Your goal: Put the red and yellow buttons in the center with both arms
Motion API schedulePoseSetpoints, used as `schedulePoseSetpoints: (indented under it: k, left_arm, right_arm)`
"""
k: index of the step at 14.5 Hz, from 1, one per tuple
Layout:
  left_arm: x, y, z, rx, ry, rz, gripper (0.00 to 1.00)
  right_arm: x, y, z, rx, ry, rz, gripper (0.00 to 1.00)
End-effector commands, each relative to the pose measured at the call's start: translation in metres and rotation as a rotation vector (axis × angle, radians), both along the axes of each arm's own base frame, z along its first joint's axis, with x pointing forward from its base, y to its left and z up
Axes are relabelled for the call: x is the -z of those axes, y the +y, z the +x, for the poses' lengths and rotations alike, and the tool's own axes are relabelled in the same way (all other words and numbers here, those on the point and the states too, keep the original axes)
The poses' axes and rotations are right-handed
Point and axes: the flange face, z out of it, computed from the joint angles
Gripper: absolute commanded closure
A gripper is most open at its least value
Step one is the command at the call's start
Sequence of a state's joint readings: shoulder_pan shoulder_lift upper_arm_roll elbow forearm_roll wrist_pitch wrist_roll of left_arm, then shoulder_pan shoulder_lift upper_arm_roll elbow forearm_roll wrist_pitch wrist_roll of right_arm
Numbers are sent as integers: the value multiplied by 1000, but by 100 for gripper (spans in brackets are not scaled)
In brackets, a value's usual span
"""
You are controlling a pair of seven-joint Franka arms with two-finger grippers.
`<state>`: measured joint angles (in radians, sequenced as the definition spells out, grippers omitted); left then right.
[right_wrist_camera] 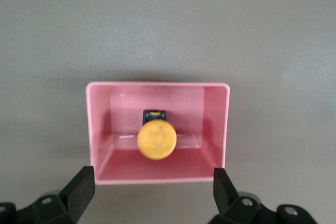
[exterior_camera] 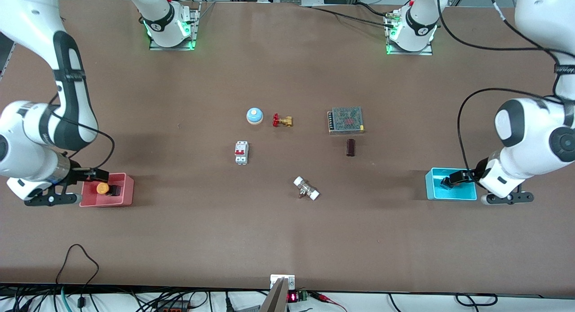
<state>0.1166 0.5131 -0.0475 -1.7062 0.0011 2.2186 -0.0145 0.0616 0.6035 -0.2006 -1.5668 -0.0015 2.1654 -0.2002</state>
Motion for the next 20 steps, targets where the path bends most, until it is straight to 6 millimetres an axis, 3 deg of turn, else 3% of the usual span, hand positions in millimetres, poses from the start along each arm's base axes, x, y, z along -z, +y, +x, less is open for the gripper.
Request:
schedulePoseSetpoints:
  k: [1,4,6,9,12,16,17,20]
  left_arm:
    - [27,5,-3,23,-9,15,0]
    - [55,9,-17,17,-1,16,0]
    - [61,9,-21,16,6,16,8]
    - [63,9,-23,15,11,14,26]
    - [63,10,-23,13,11,15,51]
    - [53,10,-20,10,-1,16,72]
    - [45,10,-18,10,-12,18,75]
    - [4,9,-16,11,-54,25,78]
  right_arm:
    - [12,4,8,-24,-1,13,0]
    - [35,1,11,-37,-14,7,0]
    - [44,-6,11,-40,-11,12,0]
    - [50,-6,10,-43,-3,11,0]
    - [56,-7,12,-22,-18,39,0]
    - [62,-9,11,-42,-9,39,23]
    - [61,-10,11,-55,-9,38,27]
    - [61,-12,10,-60,-8,37,53]
